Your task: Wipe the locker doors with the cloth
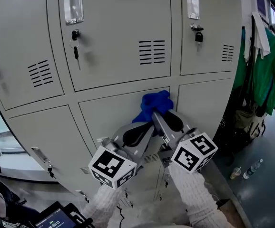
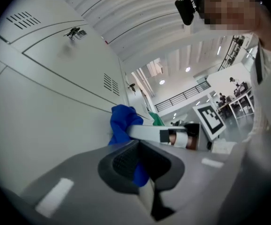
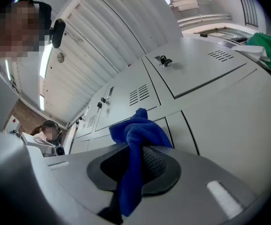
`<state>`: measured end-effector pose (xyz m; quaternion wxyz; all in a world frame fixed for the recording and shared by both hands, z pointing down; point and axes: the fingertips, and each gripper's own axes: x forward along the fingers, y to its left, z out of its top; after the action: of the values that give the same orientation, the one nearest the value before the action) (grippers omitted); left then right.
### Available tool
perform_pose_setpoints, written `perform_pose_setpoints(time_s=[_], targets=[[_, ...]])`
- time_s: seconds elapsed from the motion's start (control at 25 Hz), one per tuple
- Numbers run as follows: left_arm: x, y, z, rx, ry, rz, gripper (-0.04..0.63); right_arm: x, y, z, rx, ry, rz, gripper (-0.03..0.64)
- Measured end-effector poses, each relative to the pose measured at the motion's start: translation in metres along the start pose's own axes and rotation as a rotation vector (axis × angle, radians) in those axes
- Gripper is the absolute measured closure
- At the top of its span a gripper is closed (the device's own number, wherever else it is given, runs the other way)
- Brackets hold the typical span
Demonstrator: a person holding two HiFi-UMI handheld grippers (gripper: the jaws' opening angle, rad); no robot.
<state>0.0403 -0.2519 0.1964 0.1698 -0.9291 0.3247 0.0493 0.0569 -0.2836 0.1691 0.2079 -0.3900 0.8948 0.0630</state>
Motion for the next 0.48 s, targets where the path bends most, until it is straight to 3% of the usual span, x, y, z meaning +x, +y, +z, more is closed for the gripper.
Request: perform_pose_setpoints(time_s=[0.48], targets=[[0.013,0.015,0.009,0.004,-0.005,-0.011,0.588,0.006,-0.009,0.005,0.017,-0.001,0.004,0.56]])
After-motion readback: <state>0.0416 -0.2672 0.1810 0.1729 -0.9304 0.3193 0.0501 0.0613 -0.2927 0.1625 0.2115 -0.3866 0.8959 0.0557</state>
